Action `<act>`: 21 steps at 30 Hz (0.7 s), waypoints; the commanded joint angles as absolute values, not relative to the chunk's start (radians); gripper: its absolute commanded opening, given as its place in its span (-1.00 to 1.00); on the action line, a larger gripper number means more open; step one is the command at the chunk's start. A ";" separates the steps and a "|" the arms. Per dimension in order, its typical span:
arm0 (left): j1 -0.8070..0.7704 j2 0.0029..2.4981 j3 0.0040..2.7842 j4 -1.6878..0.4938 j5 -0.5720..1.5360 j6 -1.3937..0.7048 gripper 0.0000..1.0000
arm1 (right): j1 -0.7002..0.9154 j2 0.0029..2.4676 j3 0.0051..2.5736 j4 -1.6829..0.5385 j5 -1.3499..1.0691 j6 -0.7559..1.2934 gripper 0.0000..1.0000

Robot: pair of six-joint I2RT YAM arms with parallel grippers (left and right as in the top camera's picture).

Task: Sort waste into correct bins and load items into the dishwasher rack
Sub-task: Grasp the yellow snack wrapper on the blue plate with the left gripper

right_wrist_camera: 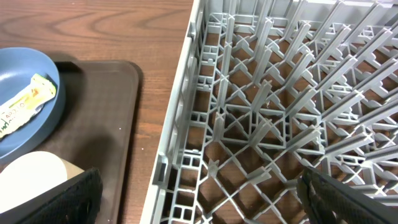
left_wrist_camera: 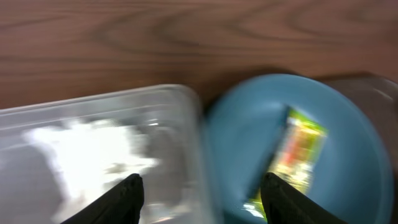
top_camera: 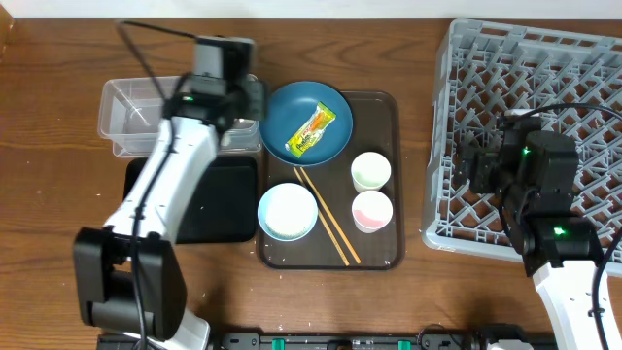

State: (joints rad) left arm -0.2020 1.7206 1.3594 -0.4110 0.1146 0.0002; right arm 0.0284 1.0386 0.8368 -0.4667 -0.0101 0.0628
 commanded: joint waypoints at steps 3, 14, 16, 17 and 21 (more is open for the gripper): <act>-0.318 1.788 1.359 -0.406 0.130 0.049 0.27 | 0.036 1.036 0.857 -0.464 -0.004 0.054 0.98; -0.359 2.002 1.359 -0.295 0.118 0.078 0.45 | 0.036 1.036 0.857 -0.465 -0.004 0.054 0.99; -0.358 2.024 1.359 -0.289 0.118 0.078 0.45 | 0.036 1.036 0.857 -0.465 -0.004 0.054 0.99; -0.358 2.034 1.359 -0.289 0.118 0.078 0.45 | 0.036 1.036 0.857 -0.465 -0.004 0.054 0.98; -0.359 2.046 1.359 -0.300 0.119 0.078 0.18 | 0.036 1.036 0.857 -0.465 -0.004 0.054 0.99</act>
State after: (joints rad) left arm -0.3618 2.0403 1.3594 -0.2939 0.1272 0.0620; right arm 0.0284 1.0386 0.8368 -0.4667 -0.0097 0.0628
